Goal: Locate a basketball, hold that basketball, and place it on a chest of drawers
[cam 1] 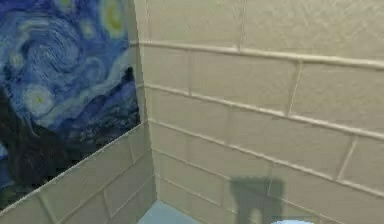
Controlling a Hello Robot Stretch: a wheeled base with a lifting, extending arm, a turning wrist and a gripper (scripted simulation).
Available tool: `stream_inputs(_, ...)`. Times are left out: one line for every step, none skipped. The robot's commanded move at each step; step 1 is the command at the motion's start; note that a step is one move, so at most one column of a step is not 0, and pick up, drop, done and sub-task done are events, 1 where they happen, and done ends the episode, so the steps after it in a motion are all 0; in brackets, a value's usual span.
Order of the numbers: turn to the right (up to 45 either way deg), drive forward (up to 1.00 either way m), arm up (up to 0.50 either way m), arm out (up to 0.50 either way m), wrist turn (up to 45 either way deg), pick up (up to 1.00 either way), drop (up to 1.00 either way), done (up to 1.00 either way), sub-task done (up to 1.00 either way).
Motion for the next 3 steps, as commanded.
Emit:
stream_inputs(-45.0,0.0,0.0,0.0,0.0,0.0,0.0,0.0,0.0)
stream_inputs(-45.0,0.0,0.0,0.0,0.0,0.0,0.0,0.0,0.0)
stream_inputs(-45.0,0.0,0.0,0.0,0.0,0.0,0.0,0.0,0.0)
